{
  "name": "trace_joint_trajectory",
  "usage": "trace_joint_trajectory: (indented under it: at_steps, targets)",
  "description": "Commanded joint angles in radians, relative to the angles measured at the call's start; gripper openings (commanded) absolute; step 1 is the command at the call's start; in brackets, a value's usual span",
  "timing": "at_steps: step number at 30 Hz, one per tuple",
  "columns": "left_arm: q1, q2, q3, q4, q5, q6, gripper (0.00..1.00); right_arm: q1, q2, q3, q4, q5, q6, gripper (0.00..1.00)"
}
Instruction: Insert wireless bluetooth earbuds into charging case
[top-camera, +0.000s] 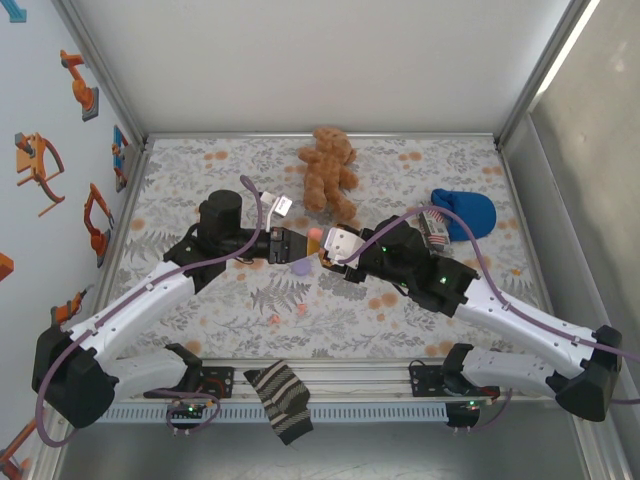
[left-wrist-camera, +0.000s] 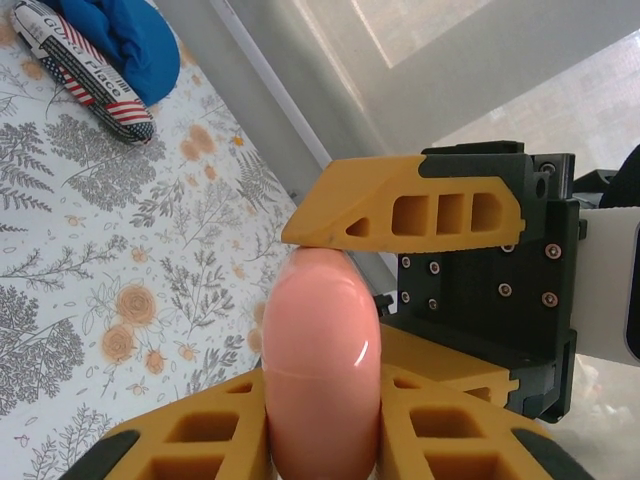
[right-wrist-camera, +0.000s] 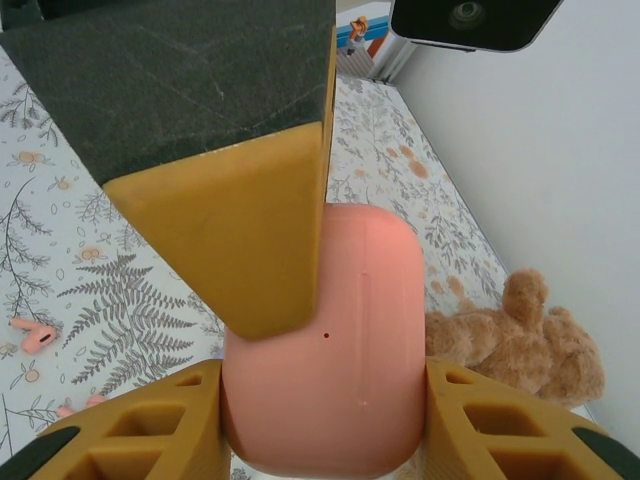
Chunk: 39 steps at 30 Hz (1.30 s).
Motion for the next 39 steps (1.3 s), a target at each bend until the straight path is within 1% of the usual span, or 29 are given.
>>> trace_joint_trajectory:
  at_steps: [1, 2, 5, 8, 13, 17, 18, 22, 24, 27, 30, 32, 34, 39]
  targets:
    - [-0.003, -0.008, 0.03, 0.014, 0.006, 0.024, 0.22, -0.002, 0.006, 0.039, 0.008, -0.005, 0.025, 0.42]
    - [-0.003, -0.009, 0.03, 0.014, 0.002, 0.024, 0.21, -0.002, 0.005, 0.04, 0.007, -0.005, 0.028, 0.42]
    - [-0.004, -0.012, 0.03, 0.017, -0.014, 0.035, 0.17, -0.002, 0.006, 0.043, 0.01, 0.0, 0.039, 0.48]
    - [-0.004, -0.026, 0.026, 0.016, -0.04, 0.056, 0.13, -0.002, -0.013, 0.043, 0.024, 0.003, 0.059, 0.59]
    - [-0.003, -0.058, 0.002, 0.027, -0.079, 0.107, 0.11, -0.002, -0.059, 0.032, 0.065, -0.005, 0.106, 0.81]
    - [-0.002, -0.1, -0.041, 0.069, -0.114, 0.165, 0.09, -0.009, -0.095, 0.019, 0.108, -0.027, 0.169, 0.97]
    - [-0.001, -0.117, -0.057, 0.087, -0.125, 0.181, 0.08, -0.016, -0.105, 0.009, 0.137, -0.041, 0.199, 0.99]
    - [-0.003, -0.187, -0.138, 0.189, -0.169, 0.248, 0.02, -0.07, -0.154, -0.046, 0.266, -0.143, 0.336, 0.99]
    - [-0.004, -0.233, -0.188, 0.257, -0.194, 0.284, 0.0, -0.103, -0.163, -0.069, 0.326, -0.19, 0.417, 0.99]
    - [-0.003, -0.293, -0.258, 0.36, -0.222, 0.34, 0.0, -0.147, -0.146, -0.062, 0.338, -0.283, 0.505, 0.99]
    - [-0.004, -0.352, -0.322, 0.467, -0.256, 0.385, 0.0, -0.166, -0.112, -0.035, 0.33, -0.37, 0.559, 0.99]
    - [-0.003, -0.387, -0.348, 0.493, -0.286, 0.419, 0.0, -0.167, -0.093, -0.024, 0.344, -0.41, 0.586, 0.99]
    - [-0.003, -0.416, -0.356, 0.495, -0.292, 0.453, 0.0, -0.169, -0.076, -0.019, 0.372, -0.437, 0.613, 0.99]
    - [-0.004, -0.458, -0.357, 0.494, -0.272, 0.493, 0.0, -0.169, -0.012, 0.031, 0.387, -0.513, 0.65, 0.99]
